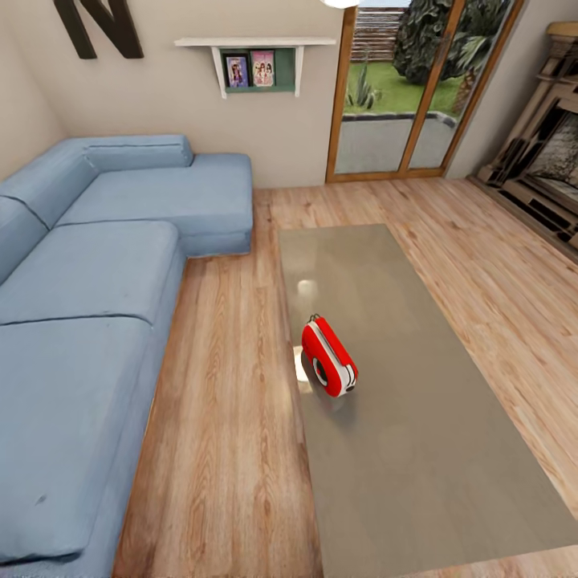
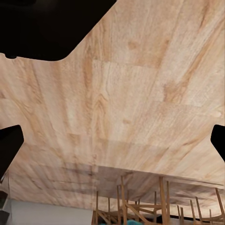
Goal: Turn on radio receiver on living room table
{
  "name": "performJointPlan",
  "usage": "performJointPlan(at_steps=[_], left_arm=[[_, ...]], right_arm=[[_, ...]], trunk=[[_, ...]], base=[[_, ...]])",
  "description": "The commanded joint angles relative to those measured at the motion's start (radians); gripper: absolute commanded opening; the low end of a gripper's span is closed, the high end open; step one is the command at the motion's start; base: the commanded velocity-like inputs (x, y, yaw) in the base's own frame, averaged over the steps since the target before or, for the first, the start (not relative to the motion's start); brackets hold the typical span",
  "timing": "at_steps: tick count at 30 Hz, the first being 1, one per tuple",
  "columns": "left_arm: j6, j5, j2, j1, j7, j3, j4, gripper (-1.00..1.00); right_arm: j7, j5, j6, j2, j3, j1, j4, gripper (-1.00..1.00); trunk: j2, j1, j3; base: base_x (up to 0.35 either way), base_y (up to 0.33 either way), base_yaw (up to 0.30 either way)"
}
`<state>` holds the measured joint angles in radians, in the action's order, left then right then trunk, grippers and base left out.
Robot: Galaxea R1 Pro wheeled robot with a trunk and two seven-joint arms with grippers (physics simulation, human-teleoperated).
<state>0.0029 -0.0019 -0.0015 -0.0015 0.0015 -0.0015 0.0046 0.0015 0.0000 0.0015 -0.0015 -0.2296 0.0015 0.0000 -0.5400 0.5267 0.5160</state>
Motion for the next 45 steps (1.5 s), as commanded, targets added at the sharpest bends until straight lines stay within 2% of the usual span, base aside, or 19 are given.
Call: performJointPlan(at_steps=[1, 45], left_arm=[[0.0, 0.0, 0.0, 0.0, 0.0, 0.0, 0.0, 1.0], [0.0, 0.0, 0.0, 0.0, 0.0, 0.0, 0.0, 1.0]], right_arm=[[0.0, 0.0, 0.0, 0.0, 0.0, 0.0, 0.0, 1.0], [0.0, 0.0, 0.0, 0.0, 0.0, 0.0, 0.0, 1.0]], trunk=[[0.0, 0.0, 0.002], [0.0, 0.0, 0.073]], base=[[0.0, 0.0, 0.0], [0.0, 0.0, 0.0]])
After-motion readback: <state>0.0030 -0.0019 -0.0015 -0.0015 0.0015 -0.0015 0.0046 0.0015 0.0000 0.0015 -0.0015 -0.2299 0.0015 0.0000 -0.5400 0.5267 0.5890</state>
